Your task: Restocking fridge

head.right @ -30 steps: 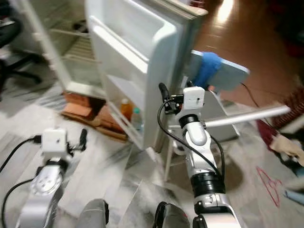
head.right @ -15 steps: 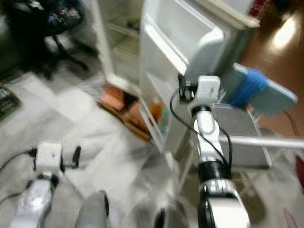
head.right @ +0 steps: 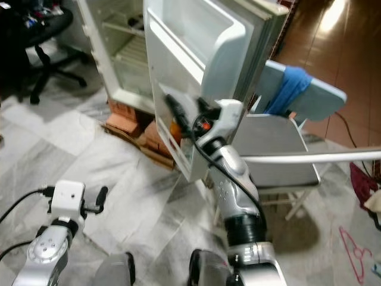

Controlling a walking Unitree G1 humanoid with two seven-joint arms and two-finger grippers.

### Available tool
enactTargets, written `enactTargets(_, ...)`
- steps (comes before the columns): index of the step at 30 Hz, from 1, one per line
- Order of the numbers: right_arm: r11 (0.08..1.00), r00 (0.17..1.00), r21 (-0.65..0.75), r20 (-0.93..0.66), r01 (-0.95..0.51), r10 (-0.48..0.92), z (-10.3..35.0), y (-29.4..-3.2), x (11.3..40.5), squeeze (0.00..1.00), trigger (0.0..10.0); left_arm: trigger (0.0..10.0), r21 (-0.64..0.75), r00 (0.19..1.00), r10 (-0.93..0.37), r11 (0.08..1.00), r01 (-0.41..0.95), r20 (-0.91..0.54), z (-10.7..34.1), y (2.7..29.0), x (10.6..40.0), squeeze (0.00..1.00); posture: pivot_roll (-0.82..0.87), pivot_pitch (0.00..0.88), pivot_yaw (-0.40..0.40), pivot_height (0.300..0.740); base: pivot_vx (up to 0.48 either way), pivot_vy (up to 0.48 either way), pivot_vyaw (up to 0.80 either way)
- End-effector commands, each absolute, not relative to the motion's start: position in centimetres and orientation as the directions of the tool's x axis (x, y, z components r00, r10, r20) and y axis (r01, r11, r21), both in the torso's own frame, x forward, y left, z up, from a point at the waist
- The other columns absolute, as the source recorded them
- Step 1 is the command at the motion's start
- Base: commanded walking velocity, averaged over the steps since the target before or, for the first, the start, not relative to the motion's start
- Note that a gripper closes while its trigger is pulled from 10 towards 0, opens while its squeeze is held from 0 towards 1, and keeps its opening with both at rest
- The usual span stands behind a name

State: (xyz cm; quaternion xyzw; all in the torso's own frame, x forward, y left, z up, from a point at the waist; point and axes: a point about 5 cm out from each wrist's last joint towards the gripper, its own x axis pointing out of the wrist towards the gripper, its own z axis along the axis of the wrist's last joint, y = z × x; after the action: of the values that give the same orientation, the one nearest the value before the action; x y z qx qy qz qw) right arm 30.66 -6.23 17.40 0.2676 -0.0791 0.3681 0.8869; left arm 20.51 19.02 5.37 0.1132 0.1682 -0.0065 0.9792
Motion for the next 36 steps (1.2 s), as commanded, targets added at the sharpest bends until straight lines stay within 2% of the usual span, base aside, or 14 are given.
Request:
enactTargets(1, 0.555, 0.663, 0.370, 0.323, -0.746, 0.676, 17.1, -6.0, 29.9, 0.00, 10.0, 10.0, 0.228, 0.940, 0.028, 0.972, 0.053, -0.340, 5.1, 19.1, 20.4, 0.00, 0.14, 0.142, -0.063, 0.740, 0.000, 0.000, 0.00)
enactTargets(2, 0.563, 0.659, 0.349, 0.300, -0.749, 0.690, 16.6, -6.1, 29.8, 0.00, 10.0, 10.0, 0.228, 0.940, 0.028, 0.972, 0.053, -0.340, 5.1, 19.1, 20.4, 0.00, 0.14, 0.142, -0.065, 0.740, 0.000, 0.000, 0.00)
enactTargets(3, 0.604, 0.676, 0.320, 0.211, -0.730, 0.706, 14.8, -7.0, 29.7, 0.00, 10.0, 10.0, 0.226, 0.940, 0.028, 0.973, 0.053, -0.340, 5.1, 19.0, 20.4, 0.00, 0.14, 0.144, -0.065, 0.740, 0.000, 0.000, 0.00)
enactTargets(7, 0.621, 0.668, 0.311, 0.062, -0.719, 0.742, 12.5, -8.7, 29.3, 0.00, 10.0, 10.0, 0.222, 0.939, 0.028, 0.974, 0.052, -0.342, 5.1, 19.0, 20.4, 0.00, 0.14, 0.145, -0.067, 0.740, 0.000, 0.000, 0.00)
enactTargets(11, 0.744, 0.738, 0.145, -0.104, -0.652, 0.667, 10.8, -12.0, 29.7, 0.00, 10.0, 10.0, 0.219, 0.938, 0.025, 0.974, 0.054, -0.346, 5.0, 19.0, 20.4, 0.00, 0.13, 0.147, -0.066, 0.740, 0.000, 0.000, 0.00)
enactTargets(14, 0.831, 0.830, 0.105, -0.068, -0.546, 0.554, 11.9, -15.0, 31.0, 0.00, 10.0, 10.0, 0.220, 0.937, 0.023, 0.974, 0.058, -0.348, 4.9, 19.0, 20.5, 0.00, 0.13, 0.149, -0.060, 0.740, 0.000, 0.000, 0.00)
enactTargets(18, 0.890, 0.891, 0.056, -0.020, -0.452, 0.453, 13.3, -17.8, 32.2, 0.00, 10.0, 10.0, 0.223, 0.936, 0.022, 0.973, 0.061, -0.351, 4.9, 19.0, 20.5, 0.00, 0.13, 0.149, -0.053, 0.740, 0.000, 0.000, 0.00)
enactTargets(19, 0.929, 0.929, 0.024, 0.004, -0.370, 0.370, 14.1, -19.5, 33.0, 0.00, 10.0, 10.0, 0.223, 0.935, 0.020, 0.973, 0.063, -0.354, 4.9, 19.1, 20.5, 0.00, 0.12, 0.150, -0.051, 0.740, 0.000, 0.000, 0.00)
enactTargets(23, 0.962, 0.961, -0.025, 0.050, -0.273, 0.274, 15.5, -21.1, 34.0, 0.00, 10.0, 10.0, 0.226, 0.934, 0.017, 0.972, 0.068, -0.356, 4.9, 19.1, 20.6, 0.00, 0.13, 0.151, -0.046, 0.740, 0.000, 0.000, 0.00)
enactTargets(28, 0.975, 0.969, -0.058, 0.117, -0.213, 0.219, 17.7, -21.9, 35.3, 0.00, 10.0, 10.0, 0.234, 0.936, 0.022, 0.970, 0.065, -0.352, 5.0, 19.1, 20.7, 0.00, 0.14, 0.153, -0.050, 0.740, 0.000, 0.000, 0.00)
enactTargets(36, 0.961, 0.950, -0.056, 0.142, -0.271, 0.276, 18.4, -21.2, 36.1, 0.00, 10.0, 10.0, 0.237, 0.935, 0.028, 0.970, 0.061, -0.352, 5.0, 19.0, 20.6, 0.00, 0.15, 0.155, -0.054, 0.740, 0.000, 0.000, 0.00)
